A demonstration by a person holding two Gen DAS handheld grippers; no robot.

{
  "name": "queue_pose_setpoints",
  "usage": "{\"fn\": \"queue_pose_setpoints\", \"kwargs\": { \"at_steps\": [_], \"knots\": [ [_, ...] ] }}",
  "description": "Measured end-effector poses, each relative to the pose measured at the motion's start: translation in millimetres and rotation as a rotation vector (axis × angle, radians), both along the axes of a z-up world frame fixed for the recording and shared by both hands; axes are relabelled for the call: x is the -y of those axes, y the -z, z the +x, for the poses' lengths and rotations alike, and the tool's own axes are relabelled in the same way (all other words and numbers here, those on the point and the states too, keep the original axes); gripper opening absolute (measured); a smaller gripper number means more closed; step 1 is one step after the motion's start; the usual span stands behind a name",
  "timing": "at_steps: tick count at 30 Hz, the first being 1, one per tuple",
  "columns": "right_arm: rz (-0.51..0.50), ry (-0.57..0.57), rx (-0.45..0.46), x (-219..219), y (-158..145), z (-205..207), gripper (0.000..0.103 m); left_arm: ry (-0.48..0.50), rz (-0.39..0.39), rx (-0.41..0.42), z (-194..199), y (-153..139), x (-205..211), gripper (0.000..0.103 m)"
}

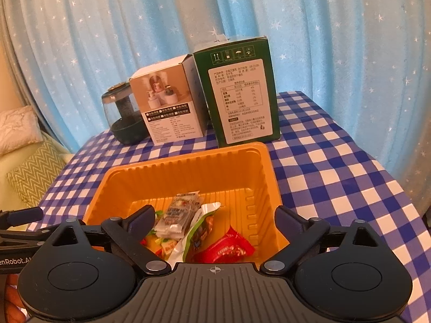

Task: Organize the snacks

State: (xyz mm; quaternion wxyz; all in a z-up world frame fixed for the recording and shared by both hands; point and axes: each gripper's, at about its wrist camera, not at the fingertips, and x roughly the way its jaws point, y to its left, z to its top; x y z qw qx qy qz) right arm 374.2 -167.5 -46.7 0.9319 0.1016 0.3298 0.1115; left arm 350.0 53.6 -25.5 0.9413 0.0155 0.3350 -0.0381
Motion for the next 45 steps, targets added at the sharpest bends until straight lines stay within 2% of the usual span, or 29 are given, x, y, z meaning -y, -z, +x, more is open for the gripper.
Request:
{"fn": "queue_pose_setpoints", "kwargs": {
  "at_steps": [6, 21, 31, 39, 45],
  "knots": [
    [-0.024, 0.011, 0.023, 1, -9, -27, 0.096, 0.026, 0.043, 0.024, -28, -7, 10, 0.103],
    [-0.044, -0.008, 0.043, 6, -41, -124, 0.096, -0.049, -0.029, 0.052, -135, -43, 9, 0.103],
    [-0.016, -0.021, 0.032, 18, -69, -204, 0.096, -0.157, -0.064, 0.032, -221, -70, 5, 0.103],
    [-0.009, -0.054, 0.043, 17, -91, -257, 0.096, -0.178, -0.116, 0.054, -276, -95, 6, 0.103],
    [0.003, -0.066, 0.054, 22, -104, -291, 0.096, -0.171, -0.118, 0.055, -305, -111, 12, 0.103]
  ]
}}
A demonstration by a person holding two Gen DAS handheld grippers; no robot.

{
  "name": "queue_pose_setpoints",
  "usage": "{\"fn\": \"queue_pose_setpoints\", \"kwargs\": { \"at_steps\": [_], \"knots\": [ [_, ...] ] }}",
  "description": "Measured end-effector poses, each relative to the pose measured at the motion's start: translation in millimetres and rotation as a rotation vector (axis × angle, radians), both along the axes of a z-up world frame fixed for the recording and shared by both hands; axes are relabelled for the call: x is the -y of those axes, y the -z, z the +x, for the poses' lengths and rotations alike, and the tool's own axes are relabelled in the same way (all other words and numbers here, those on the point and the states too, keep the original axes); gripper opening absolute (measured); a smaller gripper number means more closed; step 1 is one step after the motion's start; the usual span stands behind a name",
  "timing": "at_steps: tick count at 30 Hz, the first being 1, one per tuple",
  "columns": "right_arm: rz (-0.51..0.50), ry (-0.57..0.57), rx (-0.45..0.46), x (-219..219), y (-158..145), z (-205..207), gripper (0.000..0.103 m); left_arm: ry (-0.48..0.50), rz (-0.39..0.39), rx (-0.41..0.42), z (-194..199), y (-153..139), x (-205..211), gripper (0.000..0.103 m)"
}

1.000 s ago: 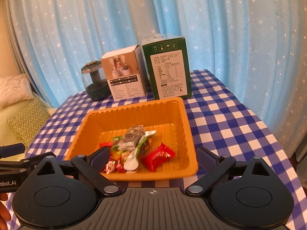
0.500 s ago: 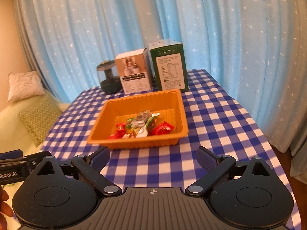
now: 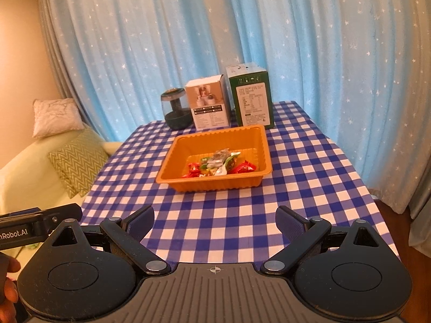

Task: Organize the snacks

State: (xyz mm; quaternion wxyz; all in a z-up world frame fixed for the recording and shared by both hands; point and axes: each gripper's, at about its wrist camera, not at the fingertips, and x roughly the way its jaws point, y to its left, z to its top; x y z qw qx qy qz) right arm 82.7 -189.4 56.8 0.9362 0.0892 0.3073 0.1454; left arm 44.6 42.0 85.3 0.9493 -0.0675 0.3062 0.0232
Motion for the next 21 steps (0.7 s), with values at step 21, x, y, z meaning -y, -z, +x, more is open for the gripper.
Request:
{"fn": "queue_pose_setpoints", "kwargs": {
  "at_steps": [21],
  "knots": [
    [-0.053, 0.041, -0.007, 27, -21, -83, 0.096, 0.032, 0.045, 0.02, -69, -19, 35, 0.103]
  ]
}}
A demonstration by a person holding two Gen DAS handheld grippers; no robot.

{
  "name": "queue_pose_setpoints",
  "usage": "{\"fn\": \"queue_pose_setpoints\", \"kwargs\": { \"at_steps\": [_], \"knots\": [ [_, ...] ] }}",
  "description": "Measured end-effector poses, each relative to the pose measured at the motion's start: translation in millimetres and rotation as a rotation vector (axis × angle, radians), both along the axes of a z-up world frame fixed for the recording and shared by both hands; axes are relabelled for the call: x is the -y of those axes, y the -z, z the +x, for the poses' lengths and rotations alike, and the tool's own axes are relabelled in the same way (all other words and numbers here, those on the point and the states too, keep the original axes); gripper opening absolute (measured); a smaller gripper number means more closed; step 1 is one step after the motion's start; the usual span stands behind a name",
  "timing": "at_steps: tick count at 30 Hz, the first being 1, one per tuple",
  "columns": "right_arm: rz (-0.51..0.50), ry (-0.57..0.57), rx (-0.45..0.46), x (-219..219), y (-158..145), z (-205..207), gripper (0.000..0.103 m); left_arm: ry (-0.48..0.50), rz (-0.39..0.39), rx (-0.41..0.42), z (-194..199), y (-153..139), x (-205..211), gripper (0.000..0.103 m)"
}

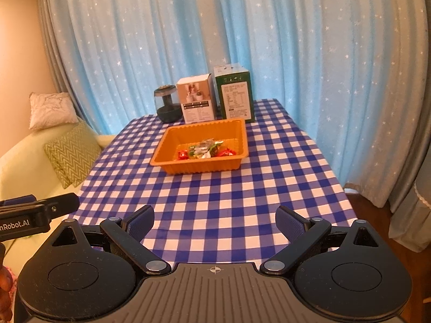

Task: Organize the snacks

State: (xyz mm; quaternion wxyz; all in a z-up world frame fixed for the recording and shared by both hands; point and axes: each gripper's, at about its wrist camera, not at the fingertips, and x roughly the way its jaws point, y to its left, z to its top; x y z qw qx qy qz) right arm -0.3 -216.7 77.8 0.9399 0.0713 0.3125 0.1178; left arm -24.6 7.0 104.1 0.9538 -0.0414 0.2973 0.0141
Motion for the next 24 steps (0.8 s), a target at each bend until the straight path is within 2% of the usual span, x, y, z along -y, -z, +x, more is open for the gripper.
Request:
{"fn": "queue_pose_setpoints", "kwargs": {
  "at_steps": [14, 24],
  "knots": [
    [-0.01, -0.018, -0.002, -5, -2, -15, 0.096, 0.021, 0.03, -0.004, -12, 5, 2, 0.103],
    [-0.007, -0.017, -0.004, -6, -1, -15, 0.096, 0.018, 0.017, -0.011, -14, 8, 0, 0.103]
  ]
}}
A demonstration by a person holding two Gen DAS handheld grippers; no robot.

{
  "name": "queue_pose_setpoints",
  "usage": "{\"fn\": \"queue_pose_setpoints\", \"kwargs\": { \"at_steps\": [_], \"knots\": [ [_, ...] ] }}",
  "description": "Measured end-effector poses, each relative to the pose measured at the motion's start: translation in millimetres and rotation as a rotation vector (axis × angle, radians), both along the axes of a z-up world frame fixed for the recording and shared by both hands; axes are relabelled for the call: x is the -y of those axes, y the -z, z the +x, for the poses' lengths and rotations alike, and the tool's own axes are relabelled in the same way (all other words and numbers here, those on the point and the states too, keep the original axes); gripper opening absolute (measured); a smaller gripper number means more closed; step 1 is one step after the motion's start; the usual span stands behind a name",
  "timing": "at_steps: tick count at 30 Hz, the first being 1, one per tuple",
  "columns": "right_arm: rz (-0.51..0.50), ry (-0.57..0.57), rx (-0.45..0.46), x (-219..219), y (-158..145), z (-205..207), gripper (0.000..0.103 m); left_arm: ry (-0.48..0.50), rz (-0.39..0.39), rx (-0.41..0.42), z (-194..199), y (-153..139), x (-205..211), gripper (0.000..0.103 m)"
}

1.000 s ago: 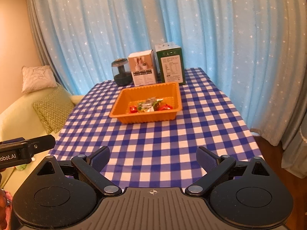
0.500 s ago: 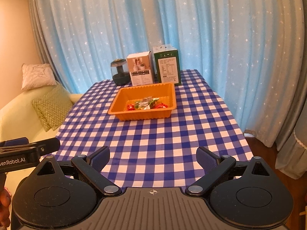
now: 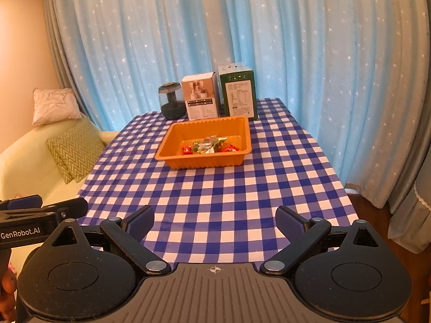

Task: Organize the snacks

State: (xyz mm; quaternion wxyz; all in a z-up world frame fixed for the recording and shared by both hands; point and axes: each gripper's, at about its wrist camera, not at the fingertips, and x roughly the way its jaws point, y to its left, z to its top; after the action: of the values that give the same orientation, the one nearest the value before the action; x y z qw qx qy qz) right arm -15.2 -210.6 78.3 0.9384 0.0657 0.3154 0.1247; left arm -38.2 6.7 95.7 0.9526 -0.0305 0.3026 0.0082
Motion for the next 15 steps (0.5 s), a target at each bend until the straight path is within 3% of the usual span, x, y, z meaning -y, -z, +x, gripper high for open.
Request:
{"fn": "queue_pose_setpoints", "kwargs": {
  "at_steps": [15],
  "knots": [
    [0.0, 0.001, 0.002, -0.5, 0.6, -0.1, 0.096, 0.003, -0.006, -0.003, -0.8, 2.0, 1.4, 0.103]
  ]
}}
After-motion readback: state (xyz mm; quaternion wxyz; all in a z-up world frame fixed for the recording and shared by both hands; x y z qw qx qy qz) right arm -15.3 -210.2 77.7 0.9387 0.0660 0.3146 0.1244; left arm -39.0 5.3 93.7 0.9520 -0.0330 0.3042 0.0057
